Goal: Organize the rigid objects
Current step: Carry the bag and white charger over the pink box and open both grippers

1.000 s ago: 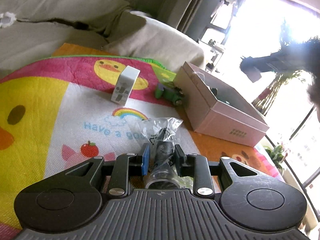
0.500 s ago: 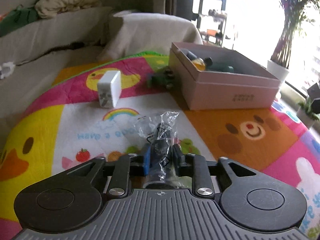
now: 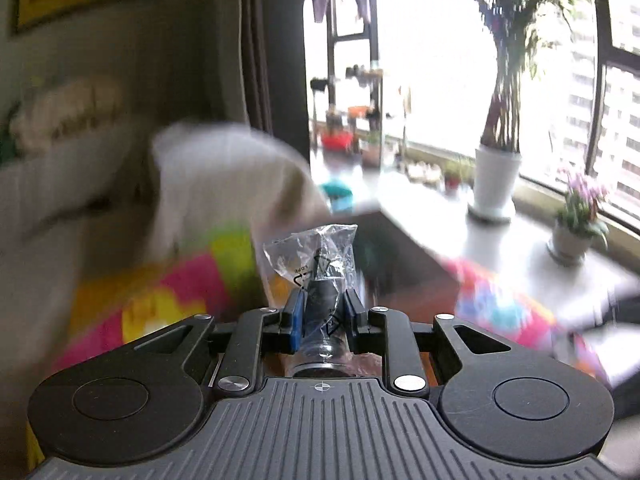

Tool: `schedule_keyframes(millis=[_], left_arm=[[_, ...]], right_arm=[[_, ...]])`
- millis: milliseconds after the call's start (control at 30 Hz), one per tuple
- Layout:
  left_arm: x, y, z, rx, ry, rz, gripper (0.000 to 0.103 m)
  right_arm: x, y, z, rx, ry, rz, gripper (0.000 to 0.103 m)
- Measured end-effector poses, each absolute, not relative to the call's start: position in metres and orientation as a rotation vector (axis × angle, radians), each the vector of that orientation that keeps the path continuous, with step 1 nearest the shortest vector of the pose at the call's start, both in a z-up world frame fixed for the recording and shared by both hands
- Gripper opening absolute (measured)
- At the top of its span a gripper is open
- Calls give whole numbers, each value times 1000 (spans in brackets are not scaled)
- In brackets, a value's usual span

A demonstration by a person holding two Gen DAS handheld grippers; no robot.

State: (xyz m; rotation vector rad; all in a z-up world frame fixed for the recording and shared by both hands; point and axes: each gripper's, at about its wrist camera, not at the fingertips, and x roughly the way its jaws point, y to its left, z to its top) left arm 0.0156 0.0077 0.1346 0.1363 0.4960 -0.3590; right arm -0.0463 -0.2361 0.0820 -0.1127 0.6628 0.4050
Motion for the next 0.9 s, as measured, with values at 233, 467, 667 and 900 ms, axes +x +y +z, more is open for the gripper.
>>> schedule_keyframes(millis=[233,467,667,900], left_arm=[[82,-1,154,-48,433,-347,27],[39,11,115,-17,536,-338,27],[-10,33,71,-8,657,-372,28],[-16,59,54,-39,682,-340,27]], right_arm=[[-51,-243,75,-74,646,381,61],[-43,-249,68,-81,682,348,61],[-11,-241,88,-86,700,353,61],[72,-214,175,-80,605,275,61]])
